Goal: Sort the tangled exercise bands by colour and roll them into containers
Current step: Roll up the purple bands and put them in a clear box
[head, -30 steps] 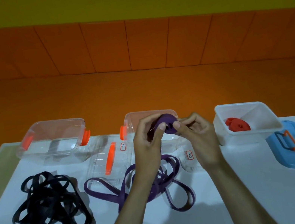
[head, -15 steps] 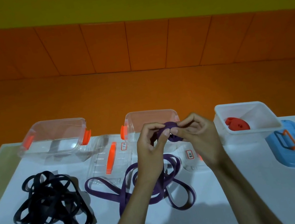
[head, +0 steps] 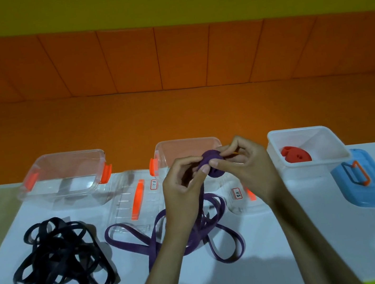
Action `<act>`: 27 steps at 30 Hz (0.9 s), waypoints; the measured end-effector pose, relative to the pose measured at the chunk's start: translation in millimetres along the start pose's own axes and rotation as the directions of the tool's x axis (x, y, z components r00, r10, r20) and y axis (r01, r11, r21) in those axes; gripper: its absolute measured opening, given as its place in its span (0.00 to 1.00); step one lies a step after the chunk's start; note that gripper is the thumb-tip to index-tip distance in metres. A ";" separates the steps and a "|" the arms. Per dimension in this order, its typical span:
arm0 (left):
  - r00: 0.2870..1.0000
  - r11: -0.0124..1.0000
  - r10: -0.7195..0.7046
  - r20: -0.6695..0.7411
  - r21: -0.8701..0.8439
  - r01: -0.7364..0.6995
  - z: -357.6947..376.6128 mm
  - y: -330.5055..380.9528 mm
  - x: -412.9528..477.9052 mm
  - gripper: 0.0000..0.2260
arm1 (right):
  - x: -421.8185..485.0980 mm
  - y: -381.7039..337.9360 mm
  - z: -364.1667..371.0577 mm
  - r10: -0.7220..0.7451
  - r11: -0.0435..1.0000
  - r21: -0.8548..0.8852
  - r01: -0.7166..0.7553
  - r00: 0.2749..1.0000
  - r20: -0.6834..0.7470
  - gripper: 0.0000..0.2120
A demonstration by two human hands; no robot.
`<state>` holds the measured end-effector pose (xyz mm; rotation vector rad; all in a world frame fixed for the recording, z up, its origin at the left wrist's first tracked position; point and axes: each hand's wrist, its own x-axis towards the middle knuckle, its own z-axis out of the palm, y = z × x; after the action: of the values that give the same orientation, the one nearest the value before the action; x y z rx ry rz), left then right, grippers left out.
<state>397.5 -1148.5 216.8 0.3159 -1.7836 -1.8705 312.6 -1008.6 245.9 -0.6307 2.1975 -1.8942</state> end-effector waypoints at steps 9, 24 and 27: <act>0.997 0.997 -0.027 0.069 -0.075 0.032 3.5 5.6 -4.5 0.12 | -14.1 3.4 5.9 0.052 0.946 0.323 -0.015 0.993 -0.107 0.08; 0.999 0.996 -0.008 0.047 -0.084 0.012 6.1 14.5 -15.2 0.13 | -27.2 -4.9 7.5 0.071 0.899 0.437 0.003 0.986 -0.153 0.09; 0.997 0.998 0.030 0.065 -0.060 -0.026 3.8 17.9 -15.1 0.13 | -26.4 -4.3 1.1 0.075 0.931 0.363 -0.034 0.992 -0.099 0.10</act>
<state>411.9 -1137.1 231.8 0.2093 -1.7619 -1.9308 337.5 -998.9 246.1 -0.4024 1.8251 -2.2708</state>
